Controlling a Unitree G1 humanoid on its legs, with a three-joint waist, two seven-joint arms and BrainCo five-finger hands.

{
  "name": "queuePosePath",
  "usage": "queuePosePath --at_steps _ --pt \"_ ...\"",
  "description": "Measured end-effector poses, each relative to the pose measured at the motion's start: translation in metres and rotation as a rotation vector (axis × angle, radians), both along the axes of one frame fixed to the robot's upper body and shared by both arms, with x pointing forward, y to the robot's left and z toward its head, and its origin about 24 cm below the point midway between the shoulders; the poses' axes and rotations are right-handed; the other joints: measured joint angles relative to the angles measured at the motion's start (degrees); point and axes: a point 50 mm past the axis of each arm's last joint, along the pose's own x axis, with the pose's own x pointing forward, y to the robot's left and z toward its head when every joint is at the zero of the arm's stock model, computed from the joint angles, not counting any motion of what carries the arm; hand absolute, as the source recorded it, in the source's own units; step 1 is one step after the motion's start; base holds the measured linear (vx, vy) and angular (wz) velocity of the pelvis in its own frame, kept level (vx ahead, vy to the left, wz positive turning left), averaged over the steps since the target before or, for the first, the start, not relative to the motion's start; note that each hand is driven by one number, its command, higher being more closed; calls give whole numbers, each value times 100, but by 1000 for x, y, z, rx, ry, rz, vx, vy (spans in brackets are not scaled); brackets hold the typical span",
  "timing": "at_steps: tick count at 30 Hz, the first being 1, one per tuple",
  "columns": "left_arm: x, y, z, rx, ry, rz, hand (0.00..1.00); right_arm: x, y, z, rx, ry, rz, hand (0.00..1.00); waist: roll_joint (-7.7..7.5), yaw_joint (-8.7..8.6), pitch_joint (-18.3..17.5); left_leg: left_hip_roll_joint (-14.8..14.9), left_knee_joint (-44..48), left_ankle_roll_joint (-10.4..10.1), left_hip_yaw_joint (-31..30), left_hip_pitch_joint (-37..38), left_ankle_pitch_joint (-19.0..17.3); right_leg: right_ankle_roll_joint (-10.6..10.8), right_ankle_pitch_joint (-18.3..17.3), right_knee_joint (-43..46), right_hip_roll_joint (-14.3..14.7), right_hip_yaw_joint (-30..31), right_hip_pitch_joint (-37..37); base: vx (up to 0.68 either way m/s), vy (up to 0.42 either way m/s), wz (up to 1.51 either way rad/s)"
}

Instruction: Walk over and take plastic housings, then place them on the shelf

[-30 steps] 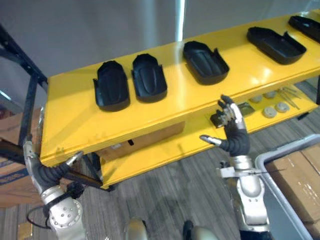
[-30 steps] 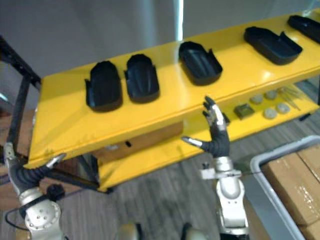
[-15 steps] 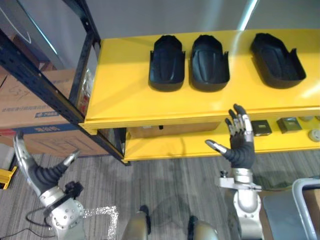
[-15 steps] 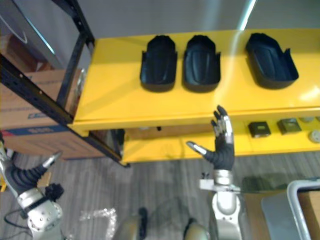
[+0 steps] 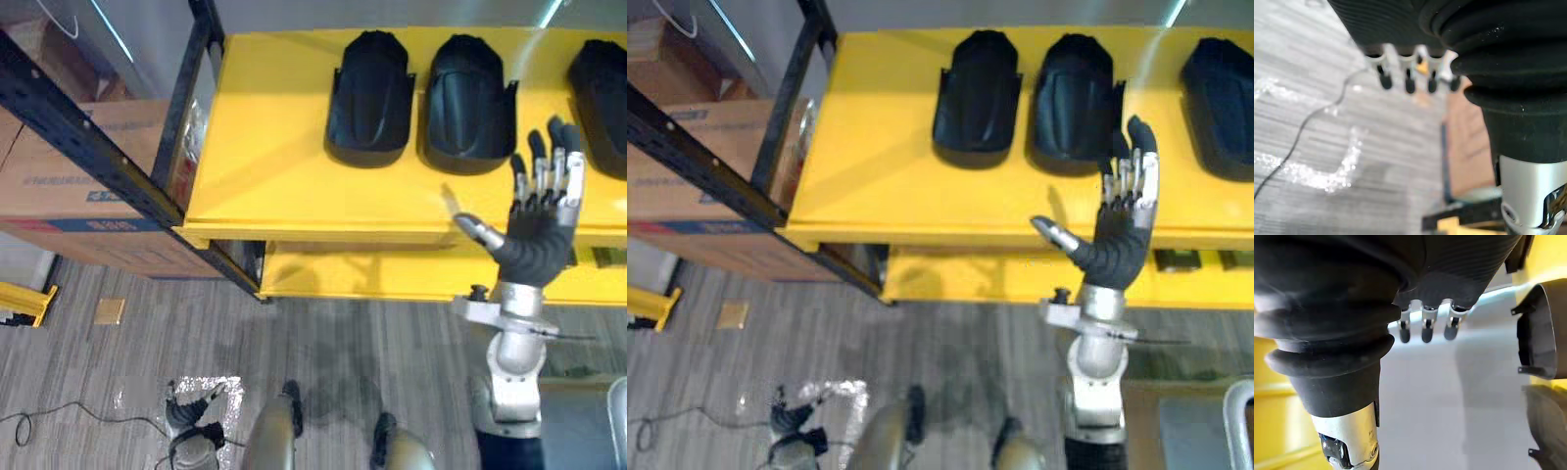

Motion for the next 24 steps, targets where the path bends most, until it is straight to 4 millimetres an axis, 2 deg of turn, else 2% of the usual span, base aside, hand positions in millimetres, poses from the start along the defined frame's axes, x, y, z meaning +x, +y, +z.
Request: queuePosePath --at_steps 7,13,15,17,24 --pt "-1 -2 -3 -11 11 -4 0 0 0 0 0 3 -1 0 0 -27 0 10 -32 1 26 29 10 18 10 -32 9 5 1 0 0 -1" --pt "-3 -27 -20 -117 80 -82 0 -3 -6 -10 8 61 -41 0 4 -79 -4 50 -406 0 269 230 156 22 244 -258 61 155 -10 14 -7 -16" --pt "2 -38 -23 -171 82 -118 0 -4 -11 -14 5 83 -89 0 3 -179 -5 40 -503 -2 299 220 184 26 273 -355 61 162 -23 0 0 0" --pt "8 -44 -24 -197 83 -146 0 -4 -13 -14 -21 97 -140 0 3 -229 -5 37 -546 -6 306 235 211 26 297 -370 64 168 -24 0 0 0" --pt "13 -50 -25 -222 81 -180 0 -1 -13 -9 -47 82 -201 0 -15 -200 1 86 -681 -7 318 413 262 24 320 -111 109 193 -43 17 -11 0"
